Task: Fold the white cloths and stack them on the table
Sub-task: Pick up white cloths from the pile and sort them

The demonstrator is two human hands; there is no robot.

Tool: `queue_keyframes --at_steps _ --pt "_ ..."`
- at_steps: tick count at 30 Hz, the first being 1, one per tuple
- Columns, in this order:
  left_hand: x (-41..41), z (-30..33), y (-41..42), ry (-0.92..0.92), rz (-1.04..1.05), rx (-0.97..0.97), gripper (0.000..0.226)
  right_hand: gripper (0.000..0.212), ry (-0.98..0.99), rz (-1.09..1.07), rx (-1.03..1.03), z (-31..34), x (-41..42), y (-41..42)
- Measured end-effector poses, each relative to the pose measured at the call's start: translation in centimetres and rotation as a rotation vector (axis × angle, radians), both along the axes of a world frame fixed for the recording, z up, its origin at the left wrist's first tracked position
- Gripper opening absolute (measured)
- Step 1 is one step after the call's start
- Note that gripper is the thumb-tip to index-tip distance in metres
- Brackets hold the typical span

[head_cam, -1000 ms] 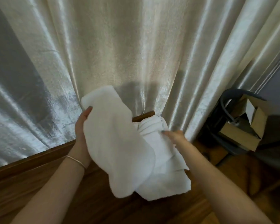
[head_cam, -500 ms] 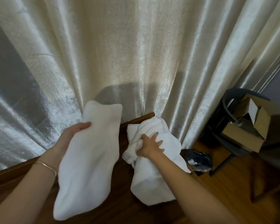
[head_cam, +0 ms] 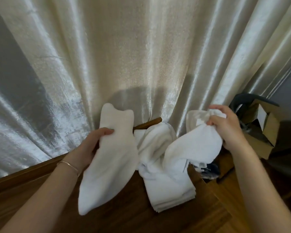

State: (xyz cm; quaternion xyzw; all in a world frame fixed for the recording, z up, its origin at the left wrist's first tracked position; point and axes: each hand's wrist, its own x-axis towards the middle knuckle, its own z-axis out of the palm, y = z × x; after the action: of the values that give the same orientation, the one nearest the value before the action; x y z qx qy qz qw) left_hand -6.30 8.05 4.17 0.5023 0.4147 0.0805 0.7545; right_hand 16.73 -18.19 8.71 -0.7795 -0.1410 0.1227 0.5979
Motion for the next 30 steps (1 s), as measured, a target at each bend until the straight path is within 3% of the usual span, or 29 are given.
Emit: queue_keyframes --at_steps 3,6,9,12,15,19,21,23,26,28,30 --pt "2.5 0.0 -2.3 -0.037 -0.023 0.013 0.028 0.053 -0.152 0.175 0.060 4.3 -3.1 0.3" --pt "4.1 -0.2 -4.1 -0.143 -0.032 -0.100 0.043 0.069 -0.284 0.402 0.046 4.5 -7.1 2.9" --pt "4.6 -0.1 -5.3 -0.346 -0.117 -0.269 0.061 0.089 -0.320 0.623 -0.238 1.8 -9.9 5.5" --pt "4.2 -0.2 -5.7 -0.337 -0.233 -0.364 0.073 0.075 -0.295 0.762 -0.579 -0.8 -11.3 6.8" --pt "3.3 -1.2 -5.9 -0.289 -0.243 -0.375 0.072 0.052 -0.275 0.857 -0.456 -3.0 -11.9 6.9" --pt "2.2 -3.2 -5.9 -0.220 -0.113 -0.328 0.033 0.050 -0.263 0.985 -0.297 -5.5 -13.6 7.0" --pt "1.8 -3.8 -5.7 -0.222 -0.095 -0.344 0.029 0.041 -0.199 1.017 -0.158 -5.4 -14.0 6.9" --pt "1.3 -4.0 -5.4 -0.194 -0.112 -0.339 0.045 0.025 0.037 0.886 0.104 -4.8 -13.0 6.8" --pt "0.8 -3.6 -3.7 -0.113 -0.042 -0.201 0.041 0.018 0.318 0.366 0.352 -5.0 -9.1 6.8" --pt "0.9 -3.0 -2.4 -0.027 -0.011 -0.110 0.054 0.015 0.337 0.106 0.168 -7.2 -5.5 7.0" --pt "-0.5 -3.7 -1.0 -0.011 -0.011 0.013 0.048 0.054 0.454 0.083 -0.199 -10.0 -3.2 7.4"
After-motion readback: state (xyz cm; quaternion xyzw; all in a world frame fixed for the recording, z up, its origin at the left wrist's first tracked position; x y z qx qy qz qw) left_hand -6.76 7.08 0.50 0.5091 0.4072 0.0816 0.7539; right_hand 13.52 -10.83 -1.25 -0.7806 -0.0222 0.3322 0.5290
